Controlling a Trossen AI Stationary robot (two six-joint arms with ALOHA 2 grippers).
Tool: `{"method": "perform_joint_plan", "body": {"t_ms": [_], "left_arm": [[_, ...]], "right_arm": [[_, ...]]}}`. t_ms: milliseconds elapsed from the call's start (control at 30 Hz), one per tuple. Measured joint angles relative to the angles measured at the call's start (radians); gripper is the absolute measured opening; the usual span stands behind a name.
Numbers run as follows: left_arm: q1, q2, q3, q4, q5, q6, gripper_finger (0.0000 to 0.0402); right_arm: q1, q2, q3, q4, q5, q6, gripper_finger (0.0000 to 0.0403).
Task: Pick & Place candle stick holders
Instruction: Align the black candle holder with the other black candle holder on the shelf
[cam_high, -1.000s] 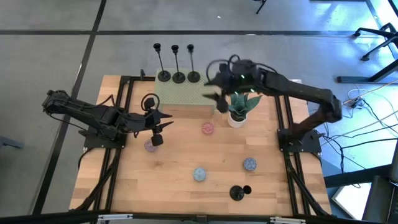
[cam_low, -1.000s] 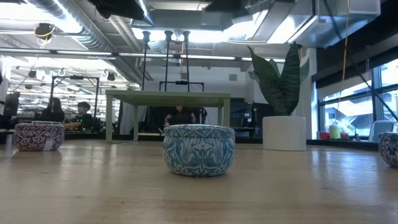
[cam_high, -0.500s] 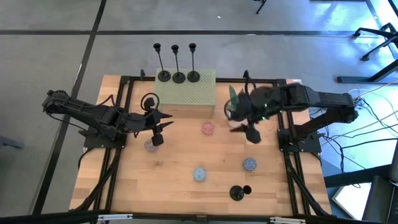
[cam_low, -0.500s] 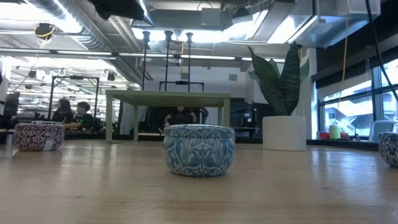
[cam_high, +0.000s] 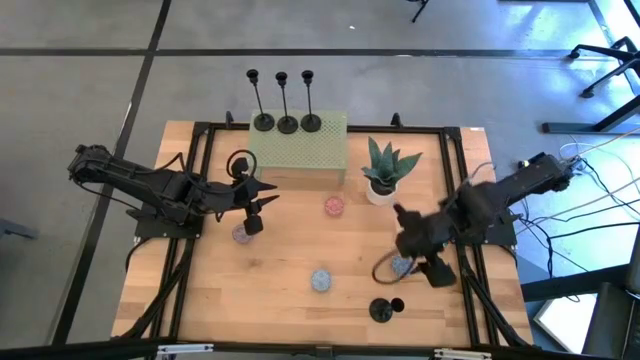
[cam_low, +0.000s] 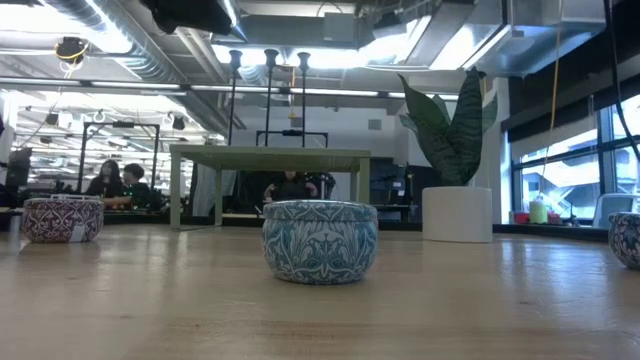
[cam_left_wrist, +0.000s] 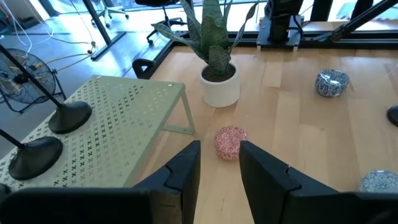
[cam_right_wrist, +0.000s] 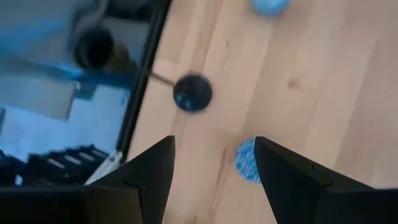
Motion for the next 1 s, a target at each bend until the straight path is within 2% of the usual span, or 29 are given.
{"method": "perform_joint_plan", "body": {"t_ms": [233, 333, 500, 700, 833, 1000], "left_arm": [[0.000, 0.000, 0.000, 0.000, 0.000, -0.026, 0.0106], [0.000, 0.000, 0.000, 0.000, 0.000, -0.026, 0.0106], [0.000, 0.000, 0.000, 0.000, 0.000, -0.025, 0.0106], [0.000, 0.000, 0.000, 0.000, 0.000, -0.025, 0.0106], [0.000, 0.000, 0.000, 0.000, 0.000, -0.025, 0.0106], [0.000, 0.000, 0.000, 0.000, 0.000, -0.025, 0.0106]], "right_arm": [[0.119, -0.113, -0.142, 0.071, 0.166, 0.154, 0.0224], [0.169, -0.202, -0.229, 0.187, 0.219, 0.190, 0.0224], [0.259, -0.298, -0.415, 0.476, 0.216, 0.165, 0.0224], [0.305, -0.298, -0.574, 0.720, 0.219, 0.135, 0.0224], [0.304, -0.282, -0.624, 0.805, 0.220, 0.139, 0.0224], [0.304, -0.265, -0.643, 0.815, 0.221, 0.140, 0.0224]]}}
